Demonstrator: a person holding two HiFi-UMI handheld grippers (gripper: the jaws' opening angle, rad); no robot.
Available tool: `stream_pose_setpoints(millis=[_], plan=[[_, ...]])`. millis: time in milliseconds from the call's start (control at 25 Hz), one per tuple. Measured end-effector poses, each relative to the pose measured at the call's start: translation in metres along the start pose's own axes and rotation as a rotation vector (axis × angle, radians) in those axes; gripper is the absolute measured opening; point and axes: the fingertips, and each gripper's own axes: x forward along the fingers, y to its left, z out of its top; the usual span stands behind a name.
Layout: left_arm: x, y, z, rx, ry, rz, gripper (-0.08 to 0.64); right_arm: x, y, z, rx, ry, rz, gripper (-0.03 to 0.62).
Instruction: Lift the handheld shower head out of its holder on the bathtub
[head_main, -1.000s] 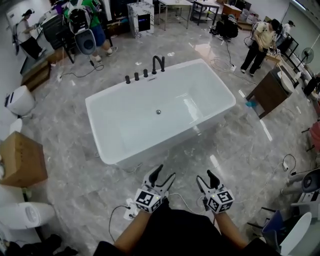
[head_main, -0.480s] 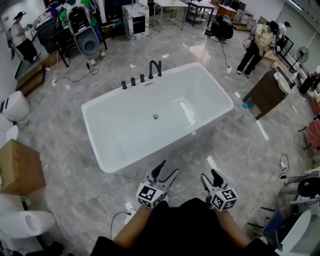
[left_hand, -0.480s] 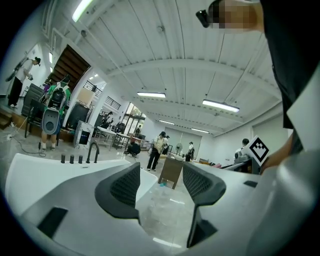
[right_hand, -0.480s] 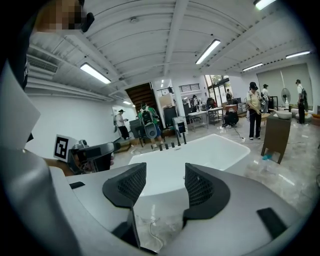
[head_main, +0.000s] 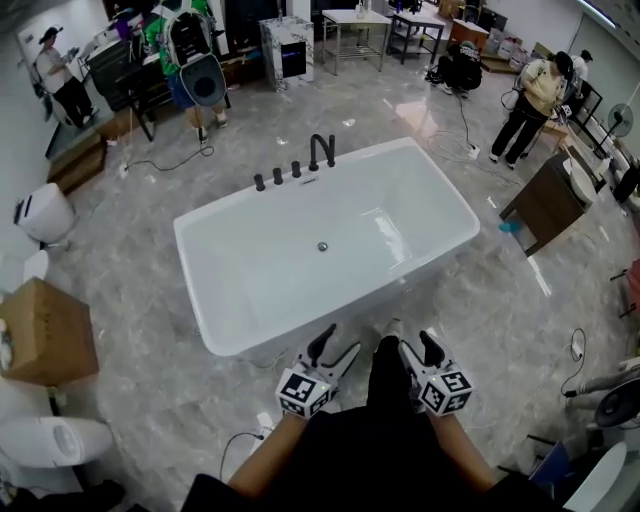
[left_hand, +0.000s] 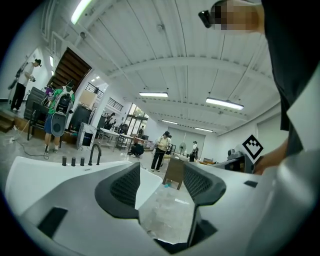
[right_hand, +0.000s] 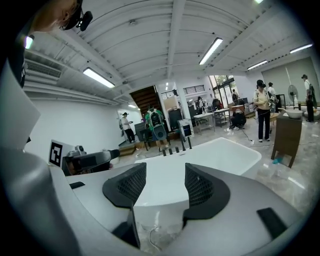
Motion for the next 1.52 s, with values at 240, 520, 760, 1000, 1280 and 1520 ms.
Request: stream_pose_setpoints(millis=[240,520,760,1000,1280,1520], plan=[[0.064,0.032,0.014,0.013,0.000,0.061,0.247,0.066,-0.054,0.031,0.003,-0.008,0.076,0.212],[0.160,0.085,0.049,0.000,-0.006,0.178,0.250,0.148,-0.128,0.111,-0.070,-0.007,0.189,0.212],[0.242,0.111,0.074,0.007,-0.002,0.257,0.253,0.204,-0.206,0.151,-0.085,0.010,0.240,0.212],[0.288,0.130,0.087,0.025,0.026,0.324,0.253,0.241,-0.250,0.159,-0.042,0.041,0.278,0.211],[0.320,0.145,0.082,0.020,0.053,0.379,0.253,0.277,-0.272,0.156,-0.040,0.086,0.349,0.211],[0.337,0.161,0.080,0.010,0.056,0.420,0.253,0.304,-0.279,0.158,-0.055,0.120,0.384,0.210]])
